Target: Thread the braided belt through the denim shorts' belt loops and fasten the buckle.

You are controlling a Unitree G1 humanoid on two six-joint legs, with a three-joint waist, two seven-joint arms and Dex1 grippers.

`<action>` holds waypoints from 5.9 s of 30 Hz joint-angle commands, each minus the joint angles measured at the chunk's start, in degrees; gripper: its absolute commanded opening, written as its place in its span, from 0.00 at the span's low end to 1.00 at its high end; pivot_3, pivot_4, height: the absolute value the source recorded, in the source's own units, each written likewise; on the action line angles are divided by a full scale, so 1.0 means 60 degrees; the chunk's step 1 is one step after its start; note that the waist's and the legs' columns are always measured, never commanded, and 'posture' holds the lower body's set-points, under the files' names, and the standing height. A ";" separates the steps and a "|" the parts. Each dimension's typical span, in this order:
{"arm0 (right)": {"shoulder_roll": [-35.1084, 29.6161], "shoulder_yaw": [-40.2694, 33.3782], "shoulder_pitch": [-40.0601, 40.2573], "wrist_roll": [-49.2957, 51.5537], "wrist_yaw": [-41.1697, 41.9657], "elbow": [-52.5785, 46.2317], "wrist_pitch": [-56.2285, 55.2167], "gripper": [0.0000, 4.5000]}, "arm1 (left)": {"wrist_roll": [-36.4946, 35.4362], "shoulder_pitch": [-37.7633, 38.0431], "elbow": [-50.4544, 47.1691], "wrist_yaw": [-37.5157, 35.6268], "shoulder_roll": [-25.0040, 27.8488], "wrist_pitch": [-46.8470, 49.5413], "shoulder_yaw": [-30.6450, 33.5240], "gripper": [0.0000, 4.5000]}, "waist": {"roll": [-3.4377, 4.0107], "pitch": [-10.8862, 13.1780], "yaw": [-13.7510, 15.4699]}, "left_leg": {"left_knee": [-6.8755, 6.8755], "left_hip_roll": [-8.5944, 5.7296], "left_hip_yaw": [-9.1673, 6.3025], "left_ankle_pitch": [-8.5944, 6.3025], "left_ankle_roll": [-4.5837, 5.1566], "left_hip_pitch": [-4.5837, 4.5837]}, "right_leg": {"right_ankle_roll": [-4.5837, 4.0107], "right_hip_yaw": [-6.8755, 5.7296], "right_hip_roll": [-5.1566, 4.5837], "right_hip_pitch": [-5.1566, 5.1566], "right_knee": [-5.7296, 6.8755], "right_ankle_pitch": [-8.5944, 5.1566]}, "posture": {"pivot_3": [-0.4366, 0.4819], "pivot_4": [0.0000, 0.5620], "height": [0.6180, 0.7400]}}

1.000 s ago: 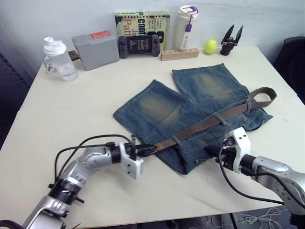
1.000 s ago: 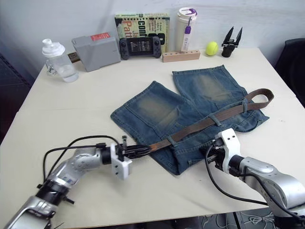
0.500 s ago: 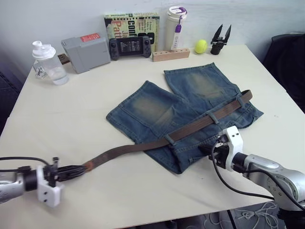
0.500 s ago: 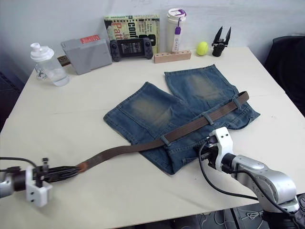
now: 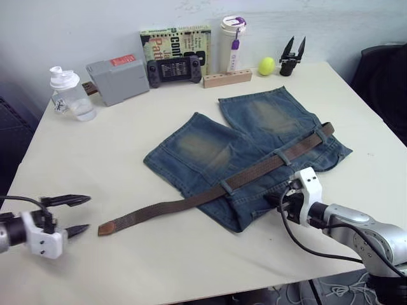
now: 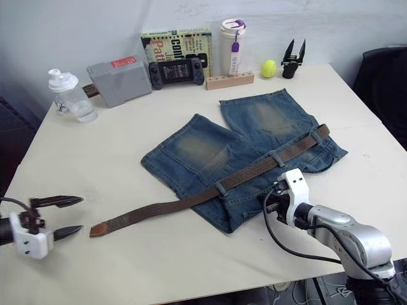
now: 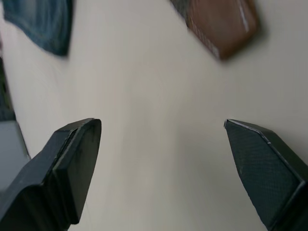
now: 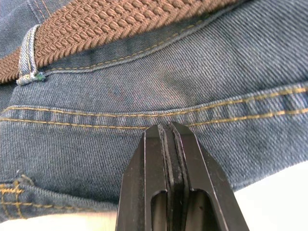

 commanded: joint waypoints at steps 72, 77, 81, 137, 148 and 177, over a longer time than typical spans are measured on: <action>-0.1486 0.3067 -0.2338 -0.9013 0.4922 0.3035 -0.8853 0.00 | -0.1107 -0.3193 -0.0355 -0.4537 -0.3439 0.6555 -0.0782 0.27 | -0.0151 0.0196 -0.0113 | 0.0059 0.0078 0.0017 0.0017 -0.0045 -0.0056 | -0.0025 0.0010 0.0165 -0.0027 -0.0016 -0.0003 | 0.48 0.27 0.88; -0.1621 0.2964 -0.2299 -0.9026 0.4813 0.3342 -0.9133 0.00 | -0.1743 -0.2255 -0.0409 -0.4700 -0.3449 0.6500 -0.0165 0.27 | -0.0123 0.0180 -0.0131 | 0.0054 0.0074 0.0021 0.0016 -0.0046 -0.0050 | -0.0026 0.0008 0.0164 -0.0026 -0.0015 -0.0004 | 0.48 0.27 0.88; -0.1600 0.3046 -0.2412 -0.9109 0.4673 0.3649 -0.9476 0.00 | -0.1581 -0.1802 -0.0525 -0.4353 -0.3476 0.6579 0.0124 0.27 | -0.0092 0.0161 -0.0129 | 0.0054 0.0053 0.0024 0.0016 -0.0047 -0.0042 | -0.0026 0.0009 0.0163 -0.0021 -0.0015 -0.0004 | 0.48 0.27 0.88; -0.0524 0.1177 -0.9103 -0.4404 0.7063 1.0947 -0.0964 0.05 | -0.6648 -0.1993 -0.6308 -0.6865 -0.4882 1.4603 0.2742 1.00 | -0.0031 0.0258 -0.0008 | 0.0100 -0.0004 0.0059 0.0031 -0.0069 -0.0266 | -0.0016 -0.0003 0.0167 -0.0201 0.0015 0.0000 | 0.48 0.27 0.88; -0.0631 0.0976 -0.8304 -0.4134 0.7338 0.9720 -0.0921 0.05 | -0.6366 -0.6888 -0.0371 -0.8010 -0.5659 1.6187 0.2308 1.00 | -0.0039 0.0261 -0.0043 | 0.0109 -0.0018 0.0058 0.0032 -0.0070 -0.0261 | -0.0015 -0.0010 0.0168 -0.0198 0.0035 0.0000 | 0.48 0.27 0.88; -0.0572 0.0658 -0.7368 -0.3581 0.6638 0.8224 -0.0490 0.05 | -0.4645 -0.7980 0.3228 -0.9097 -0.6333 1.5436 0.2144 0.02 | -0.0051 0.0265 -0.0219 | 0.0130 -0.0025 0.0039 0.0032 -0.0069 -0.0264 | -0.0015 -0.0014 0.0156 -0.0200 0.0068 0.0000 | 0.48 0.27 0.88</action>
